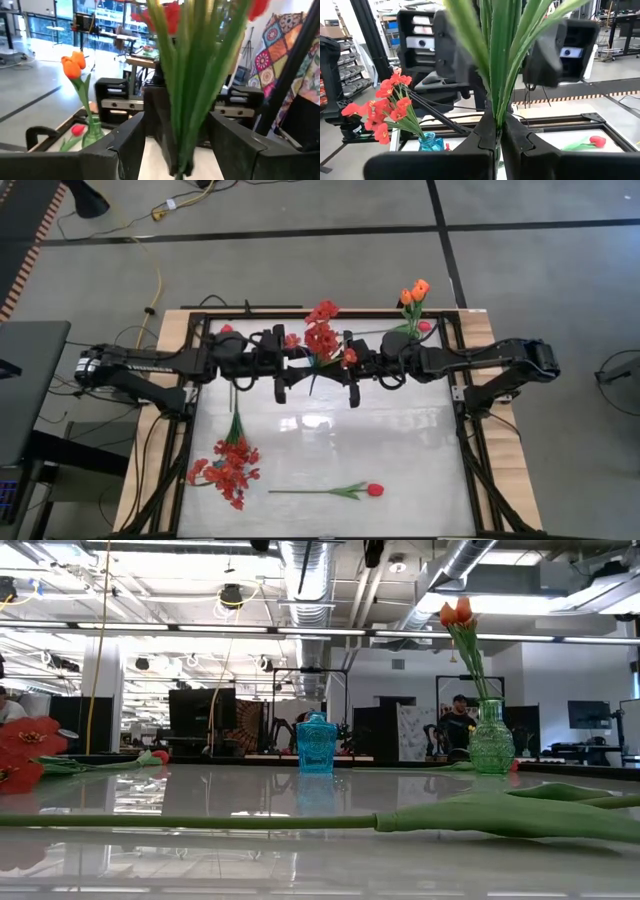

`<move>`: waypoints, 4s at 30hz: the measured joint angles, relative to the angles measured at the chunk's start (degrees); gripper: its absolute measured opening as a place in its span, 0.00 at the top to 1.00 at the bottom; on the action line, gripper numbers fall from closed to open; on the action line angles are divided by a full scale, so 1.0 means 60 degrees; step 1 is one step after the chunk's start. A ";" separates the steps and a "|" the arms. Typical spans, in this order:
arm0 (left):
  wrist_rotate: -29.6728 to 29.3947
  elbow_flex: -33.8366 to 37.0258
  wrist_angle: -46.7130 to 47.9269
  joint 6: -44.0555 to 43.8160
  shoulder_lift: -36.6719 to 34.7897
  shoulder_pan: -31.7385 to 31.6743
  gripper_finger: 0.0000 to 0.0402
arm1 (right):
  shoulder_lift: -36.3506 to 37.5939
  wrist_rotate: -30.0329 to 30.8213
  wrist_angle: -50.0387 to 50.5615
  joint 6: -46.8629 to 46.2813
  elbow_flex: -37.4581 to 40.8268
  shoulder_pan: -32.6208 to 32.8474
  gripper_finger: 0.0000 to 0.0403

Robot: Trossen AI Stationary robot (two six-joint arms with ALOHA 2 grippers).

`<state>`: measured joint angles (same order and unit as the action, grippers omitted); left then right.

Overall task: Sort flowers into vase by color
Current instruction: Put the right red flowers into the bottom blue vase

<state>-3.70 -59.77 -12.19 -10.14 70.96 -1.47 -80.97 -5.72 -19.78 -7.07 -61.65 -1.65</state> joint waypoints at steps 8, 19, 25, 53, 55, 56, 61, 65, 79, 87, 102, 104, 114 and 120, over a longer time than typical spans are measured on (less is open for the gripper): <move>0.0177 -0.0110 -0.0049 -0.0261 0.0274 -0.0030 0.51 | 0.0000 0.0011 0.0013 0.0000 0.0000 0.0015 0.91; 0.0809 -0.0110 -0.0610 -0.0849 0.0863 -0.0030 0.51 | 0.0000 0.0033 0.0286 -0.0006 0.0000 0.0022 0.91; 0.0794 -0.0110 -0.0975 -0.0620 0.0820 -0.0030 0.51 | 0.0000 0.0036 0.0370 -0.0007 0.0000 0.0088 0.91; 0.0795 -0.0106 -0.0115 -0.0263 0.0648 -0.0043 0.99 | -0.0007 -0.0082 0.0292 -0.0007 0.0003 0.0087 0.49; 0.0831 -0.0095 0.0253 -0.0052 0.0411 -0.0107 0.99 | 0.0044 -0.0073 0.0286 -0.0007 0.0004 0.0080 0.40; 0.0826 -0.0091 0.0440 -0.0027 0.0247 -0.0141 0.99 | 0.0060 -0.0073 0.0290 -0.0004 0.0001 0.0079 0.36; 0.0708 -0.0091 0.1746 0.0012 -0.0846 -0.0400 0.99 | 0.0284 -0.0064 0.0332 -0.0004 0.0004 0.0080 0.22; 0.0736 -0.0091 0.3555 -0.0020 -0.1881 -0.0442 0.99 | 0.0408 -0.0064 0.0499 -0.0009 0.0004 0.0087 0.19; 0.1785 0.0829 0.4996 -0.0165 -0.5359 0.1881 0.99 | 0.0218 0.0042 0.0693 -0.0833 0.0004 0.0658 0.20; 0.1803 0.2767 0.3173 -0.0690 -0.6193 0.3671 0.99 | -0.0123 0.1141 0.0558 -0.1298 0.0000 0.1214 0.20; 0.1399 0.3461 0.3501 -0.0497 -0.7143 0.5648 0.99 | -0.0168 0.2055 0.0113 -0.2116 0.0001 0.1526 0.20; 0.1393 0.3804 0.3341 -0.0528 -0.7146 0.5845 0.99 | -0.0168 0.2055 0.0102 -0.2236 0.0004 0.1519 0.20; 0.0904 0.5257 0.1787 -0.0457 -0.7385 0.6468 1.00 | -0.0168 0.2055 0.0056 -0.2430 0.0002 0.1519 0.20; 0.0779 0.5737 0.1428 -0.0331 -0.7530 0.6714 1.00 | -0.0168 0.2058 -0.0146 -0.2436 0.0001 0.1484 0.20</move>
<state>0.97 -25.34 -3.62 -12.13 25.78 38.82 -81.97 6.63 -20.66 -21.68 -61.64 7.25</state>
